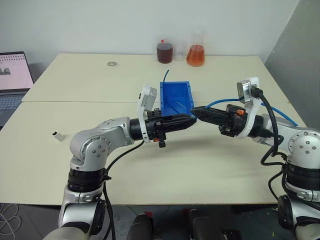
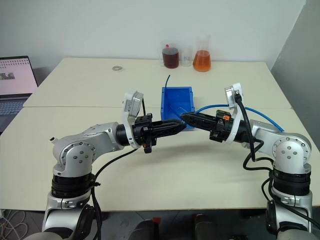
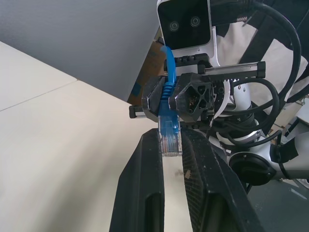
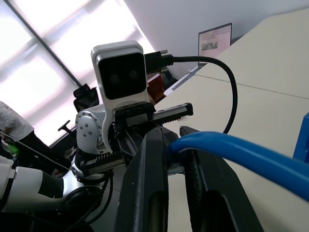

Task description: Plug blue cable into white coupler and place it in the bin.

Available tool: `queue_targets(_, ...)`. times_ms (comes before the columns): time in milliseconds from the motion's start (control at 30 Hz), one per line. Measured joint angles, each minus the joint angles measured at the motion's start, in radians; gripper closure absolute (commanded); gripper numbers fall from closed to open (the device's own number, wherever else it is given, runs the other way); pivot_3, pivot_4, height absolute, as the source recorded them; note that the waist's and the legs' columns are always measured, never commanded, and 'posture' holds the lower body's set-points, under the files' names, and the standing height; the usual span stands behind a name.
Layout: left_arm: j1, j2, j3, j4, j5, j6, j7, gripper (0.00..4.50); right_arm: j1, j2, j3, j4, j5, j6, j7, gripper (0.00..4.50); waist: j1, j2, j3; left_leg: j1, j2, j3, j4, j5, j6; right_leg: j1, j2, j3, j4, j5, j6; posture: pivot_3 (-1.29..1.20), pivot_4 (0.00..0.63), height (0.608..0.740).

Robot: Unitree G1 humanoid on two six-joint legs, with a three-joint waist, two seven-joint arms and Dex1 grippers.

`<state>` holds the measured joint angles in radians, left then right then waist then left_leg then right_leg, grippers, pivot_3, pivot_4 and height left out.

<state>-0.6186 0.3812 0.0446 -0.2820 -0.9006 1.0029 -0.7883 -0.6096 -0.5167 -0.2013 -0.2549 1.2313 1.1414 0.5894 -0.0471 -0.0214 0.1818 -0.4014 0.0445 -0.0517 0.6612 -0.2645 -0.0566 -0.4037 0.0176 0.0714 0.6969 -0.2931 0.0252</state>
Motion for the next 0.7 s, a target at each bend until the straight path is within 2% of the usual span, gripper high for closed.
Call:
queue_targets(300, 0.01, 0.056, 0.033, 0.006, -0.048, 0.015, -0.008, 1.5, -0.052, 0.004, 0.029, 0.026, -0.048, -0.025, -0.006, 4.33, -0.001, 0.0, 0.0, 0.0, 0.0, 0.0, 0.0, 0.0, 0.0, 0.0, 0.0, 0.0, 0.0, 0.0, 0.0, 0.0, 0.15, 0.74)
queue_targets(533, 0.139, 0.156, 0.076, -0.067, -0.067, 0.027, 0.015, 0.14, -0.082, 0.002, 0.04, 0.064, -0.075, -0.034, 0.003, 4.33, -0.003, 0.001, 0.001, 0.0, 0.001, 0.0, -0.001, 0.0, 0.0, -0.001, 0.0, 0.0, -0.001, 0.0, 0.0, 0.0, 0.15, 0.74)
queue_targets(567, 0.194, 0.191, 0.082, -0.105, -0.029, -0.005, 0.034, 0.05, -0.097, 0.003, 0.055, 0.076, -0.09, -0.039, 0.02, 4.33, -0.005, 0.001, 0.001, 0.0, 0.001, 0.001, -0.001, 0.0, 0.0, -0.001, 0.0, 0.001, -0.001, 0.0, 0.0, 0.0, 0.15, 0.74)
queue_targets(700, 0.307, 0.223, 0.103, -0.164, 0.08, -0.08, 0.11, 0.05, -0.13, 0.002, 0.09, 0.105, -0.149, -0.064, 0.047, 4.33, -0.006, 0.001, 0.002, 0.0, 0.001, 0.001, -0.001, 0.0, 0.0, -0.001, 0.0, 0.001, -0.001, 0.0, 0.0, 0.0, 0.15, 0.74)
